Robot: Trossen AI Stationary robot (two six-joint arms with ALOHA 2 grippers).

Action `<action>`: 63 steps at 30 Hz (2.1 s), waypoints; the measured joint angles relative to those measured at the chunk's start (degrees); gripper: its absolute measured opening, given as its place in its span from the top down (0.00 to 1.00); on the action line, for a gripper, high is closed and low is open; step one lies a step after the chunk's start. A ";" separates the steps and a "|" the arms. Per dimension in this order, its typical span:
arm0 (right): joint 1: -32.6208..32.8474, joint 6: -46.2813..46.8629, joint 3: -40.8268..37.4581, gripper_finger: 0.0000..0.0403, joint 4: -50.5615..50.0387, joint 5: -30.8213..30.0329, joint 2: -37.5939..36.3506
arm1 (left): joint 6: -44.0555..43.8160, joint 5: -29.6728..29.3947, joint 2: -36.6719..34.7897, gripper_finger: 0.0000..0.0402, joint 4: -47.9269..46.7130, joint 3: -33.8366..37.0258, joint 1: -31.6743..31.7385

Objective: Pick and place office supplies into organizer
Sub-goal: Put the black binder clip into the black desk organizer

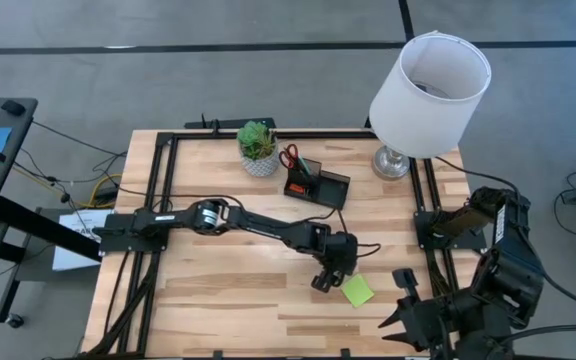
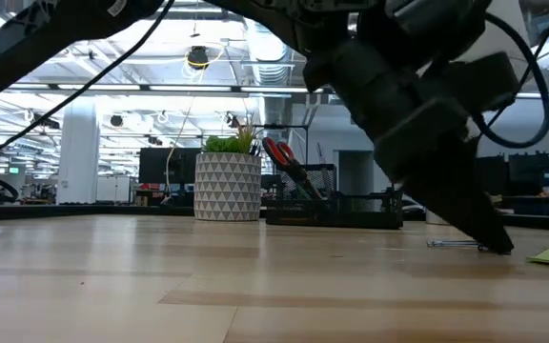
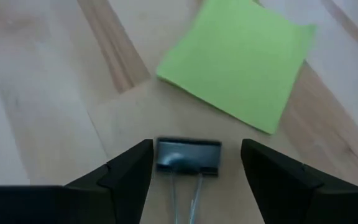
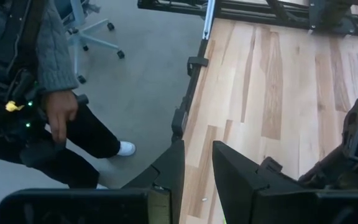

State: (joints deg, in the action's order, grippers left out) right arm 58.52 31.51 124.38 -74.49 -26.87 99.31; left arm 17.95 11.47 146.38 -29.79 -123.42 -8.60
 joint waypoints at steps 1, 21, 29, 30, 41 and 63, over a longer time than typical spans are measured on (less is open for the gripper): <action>0.03 0.00 0.00 0.81 -0.01 0.00 0.00 | -0.06 -0.52 0.12 0.41 0.60 0.00 0.00; 0.35 0.00 0.00 0.81 -0.05 0.00 0.00 | -3.33 -3.21 0.03 0.70 -0.18 -0.02 2.20; 0.35 0.00 0.00 0.81 -0.05 0.00 0.02 | -5.38 -5.02 -2.18 0.67 -6.06 -0.02 5.88; 0.35 0.00 0.00 0.81 -0.05 0.02 0.02 | -4.35 -6.34 -2.96 0.67 -7.30 -0.02 6.44; 0.37 0.00 0.00 0.81 -0.05 0.02 0.02 | 0.49 -18.06 -8.44 0.67 -19.24 -0.11 14.78; 0.37 0.00 0.00 0.81 -0.55 0.02 0.04 | 9.39 -27.15 -11.22 0.68 -35.50 -3.28 17.58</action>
State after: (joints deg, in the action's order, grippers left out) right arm 58.89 31.51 124.38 -75.05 -26.85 99.35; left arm 27.34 -15.67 135.15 -65.29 -126.69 8.98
